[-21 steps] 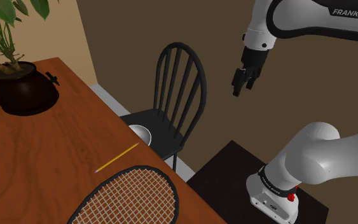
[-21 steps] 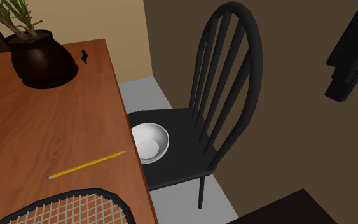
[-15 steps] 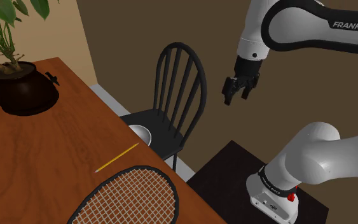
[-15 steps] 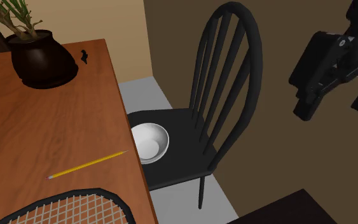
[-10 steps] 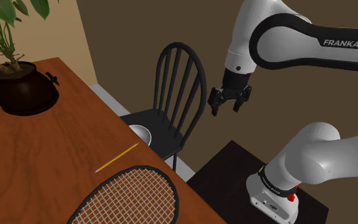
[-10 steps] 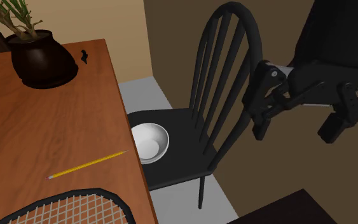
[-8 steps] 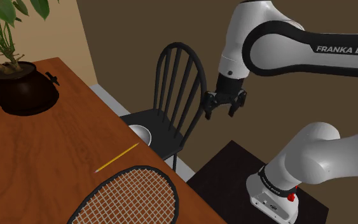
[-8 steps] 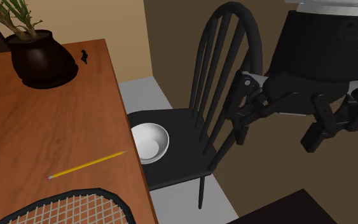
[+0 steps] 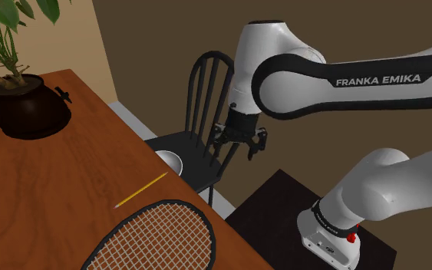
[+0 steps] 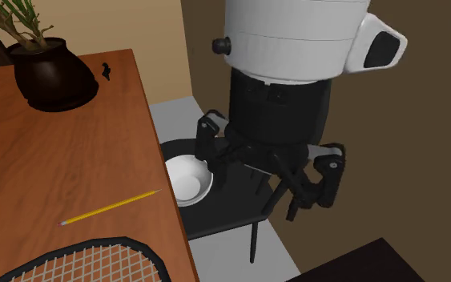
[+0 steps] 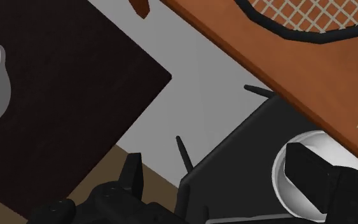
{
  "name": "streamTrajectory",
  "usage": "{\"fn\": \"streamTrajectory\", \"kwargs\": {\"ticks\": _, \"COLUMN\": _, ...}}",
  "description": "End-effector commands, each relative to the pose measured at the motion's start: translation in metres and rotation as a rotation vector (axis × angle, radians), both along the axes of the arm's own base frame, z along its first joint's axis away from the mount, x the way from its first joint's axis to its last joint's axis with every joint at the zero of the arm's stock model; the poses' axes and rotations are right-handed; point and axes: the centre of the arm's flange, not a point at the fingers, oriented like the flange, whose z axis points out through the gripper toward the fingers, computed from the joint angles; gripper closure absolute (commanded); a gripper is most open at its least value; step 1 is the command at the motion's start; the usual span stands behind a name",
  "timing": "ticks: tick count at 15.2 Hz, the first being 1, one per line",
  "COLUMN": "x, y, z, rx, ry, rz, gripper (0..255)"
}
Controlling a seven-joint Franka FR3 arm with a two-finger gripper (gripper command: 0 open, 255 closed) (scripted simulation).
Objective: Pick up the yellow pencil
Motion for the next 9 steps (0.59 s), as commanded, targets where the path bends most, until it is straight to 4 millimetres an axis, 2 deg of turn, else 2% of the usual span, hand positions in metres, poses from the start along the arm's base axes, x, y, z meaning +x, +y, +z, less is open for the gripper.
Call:
{"fn": "streamTrajectory", "kwargs": {"ticks": 1, "x": 0.011, "y": 0.022, "z": -0.011, "rx": -0.003, "ry": 0.000, "rz": -0.088, "gripper": 0}}
{"fn": "streamTrajectory", "kwargs": {"ticks": 9, "x": 0.072, "y": 0.092, "z": -0.053, "rx": -0.021, "ry": 0.000, "rz": -0.408, "gripper": 0}}
